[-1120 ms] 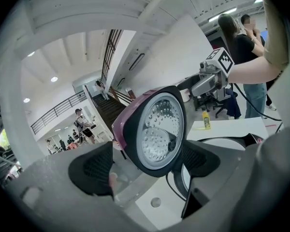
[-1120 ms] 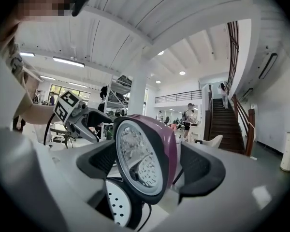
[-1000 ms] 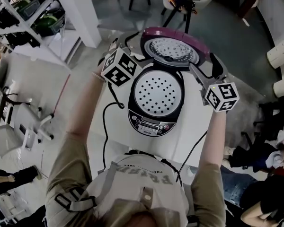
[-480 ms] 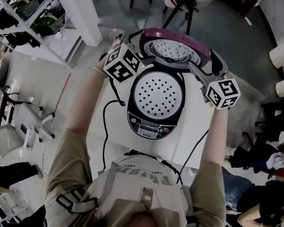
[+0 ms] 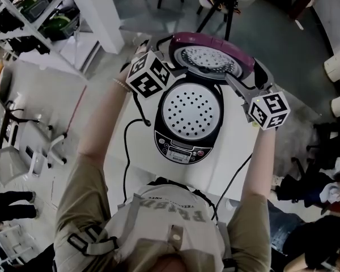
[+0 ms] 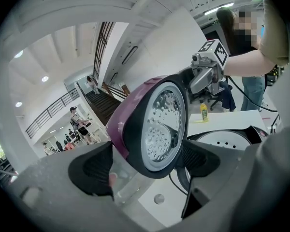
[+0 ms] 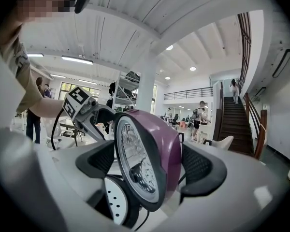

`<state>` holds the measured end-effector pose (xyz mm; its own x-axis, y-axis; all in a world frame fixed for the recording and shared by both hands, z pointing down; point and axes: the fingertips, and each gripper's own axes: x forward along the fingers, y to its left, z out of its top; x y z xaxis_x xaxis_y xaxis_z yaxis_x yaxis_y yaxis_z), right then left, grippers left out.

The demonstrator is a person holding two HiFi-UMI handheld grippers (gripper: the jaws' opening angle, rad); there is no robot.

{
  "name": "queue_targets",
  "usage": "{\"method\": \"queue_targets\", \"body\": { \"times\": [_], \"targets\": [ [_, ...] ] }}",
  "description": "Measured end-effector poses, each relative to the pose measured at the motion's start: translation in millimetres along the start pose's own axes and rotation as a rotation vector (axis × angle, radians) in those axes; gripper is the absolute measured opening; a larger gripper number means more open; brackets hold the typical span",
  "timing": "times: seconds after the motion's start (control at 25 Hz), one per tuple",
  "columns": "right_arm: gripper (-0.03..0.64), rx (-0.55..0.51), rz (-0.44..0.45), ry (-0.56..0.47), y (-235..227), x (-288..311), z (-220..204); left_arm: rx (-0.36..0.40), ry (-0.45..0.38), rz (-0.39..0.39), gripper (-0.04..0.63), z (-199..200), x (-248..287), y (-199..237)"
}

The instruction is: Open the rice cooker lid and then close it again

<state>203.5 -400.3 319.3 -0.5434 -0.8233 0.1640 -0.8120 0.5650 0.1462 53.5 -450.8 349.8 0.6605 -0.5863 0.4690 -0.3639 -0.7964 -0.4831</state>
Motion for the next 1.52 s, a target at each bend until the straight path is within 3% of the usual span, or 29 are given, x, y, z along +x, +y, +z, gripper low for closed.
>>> {"method": "queue_targets", "body": {
  "times": [1.52],
  "targets": [
    [0.433, -0.040, 0.053, 0.074, 83.7, -54.6, -27.9, 0.085, 0.072, -0.063, 0.462, -31.8, -65.6, -81.5]
  ]
}}
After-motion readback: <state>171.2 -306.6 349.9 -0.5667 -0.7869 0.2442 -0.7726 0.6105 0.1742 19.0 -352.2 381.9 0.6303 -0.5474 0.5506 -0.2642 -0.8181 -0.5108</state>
